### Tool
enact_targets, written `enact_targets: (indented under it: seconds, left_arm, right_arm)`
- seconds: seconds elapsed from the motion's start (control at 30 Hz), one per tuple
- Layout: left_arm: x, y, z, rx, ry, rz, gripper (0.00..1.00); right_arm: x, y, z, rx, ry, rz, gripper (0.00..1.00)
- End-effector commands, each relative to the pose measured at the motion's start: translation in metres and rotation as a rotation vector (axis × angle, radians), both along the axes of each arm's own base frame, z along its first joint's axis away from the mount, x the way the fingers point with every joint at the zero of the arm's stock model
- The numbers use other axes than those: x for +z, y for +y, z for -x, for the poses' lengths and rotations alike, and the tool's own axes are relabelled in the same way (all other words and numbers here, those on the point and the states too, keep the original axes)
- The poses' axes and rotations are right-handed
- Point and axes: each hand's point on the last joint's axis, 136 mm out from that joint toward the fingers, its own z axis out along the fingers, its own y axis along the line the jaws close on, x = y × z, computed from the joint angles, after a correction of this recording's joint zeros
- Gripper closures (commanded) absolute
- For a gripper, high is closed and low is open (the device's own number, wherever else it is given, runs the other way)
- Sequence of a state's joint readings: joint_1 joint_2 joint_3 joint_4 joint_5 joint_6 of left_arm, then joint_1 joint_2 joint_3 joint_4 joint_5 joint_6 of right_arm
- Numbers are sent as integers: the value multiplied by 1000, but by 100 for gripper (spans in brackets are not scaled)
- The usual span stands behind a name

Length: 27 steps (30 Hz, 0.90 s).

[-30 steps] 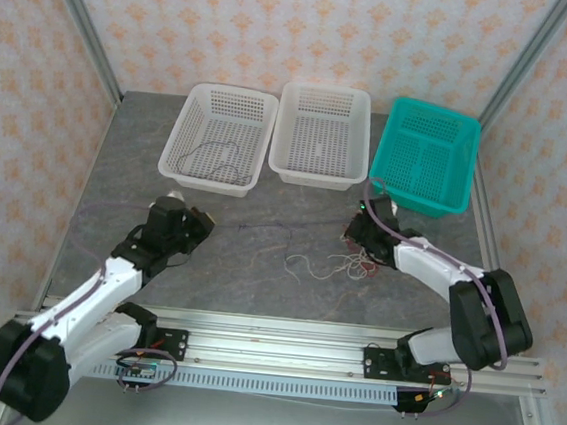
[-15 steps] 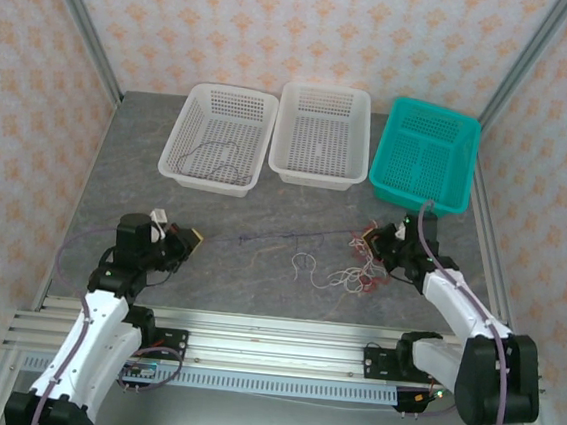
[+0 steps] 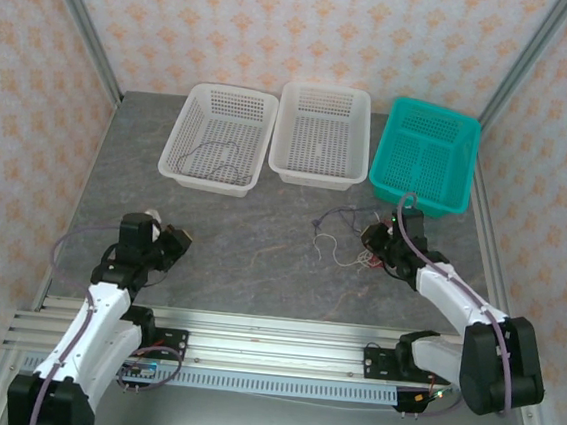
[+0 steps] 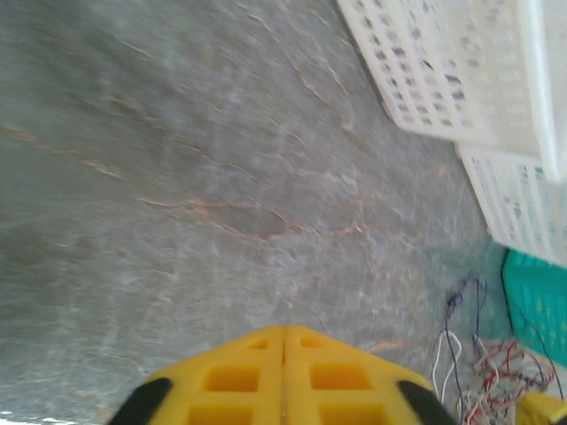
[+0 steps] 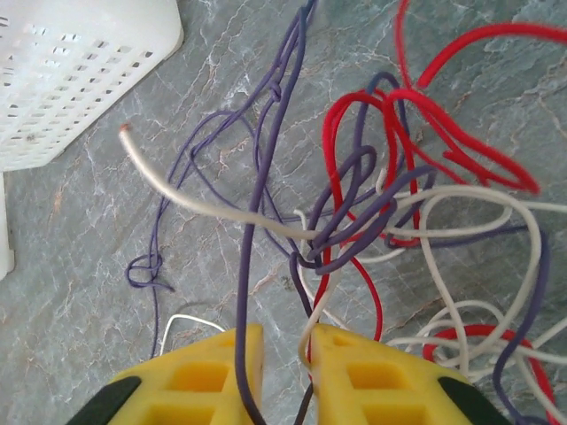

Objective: Untangle the cables

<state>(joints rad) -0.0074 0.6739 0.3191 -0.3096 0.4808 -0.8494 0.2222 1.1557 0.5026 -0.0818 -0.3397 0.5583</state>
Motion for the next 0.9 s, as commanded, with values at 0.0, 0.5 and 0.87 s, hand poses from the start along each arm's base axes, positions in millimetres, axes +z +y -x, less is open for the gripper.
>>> enact_targets:
  seconds: [0.0,0.5,0.87]
  left_arm:
    - [41,-21,-17,-140,-194,-79,72]
    - [24,-223,-44,-816,-86,-487,57]
    - [-56,-278,-83,-945,98,-642,54]
  right_arm:
    - [24,4,-9,65,-72,58,78]
    - [85,-9,2,76,-42,180,37]
    - [84,-2,22,134,-25,145,36]
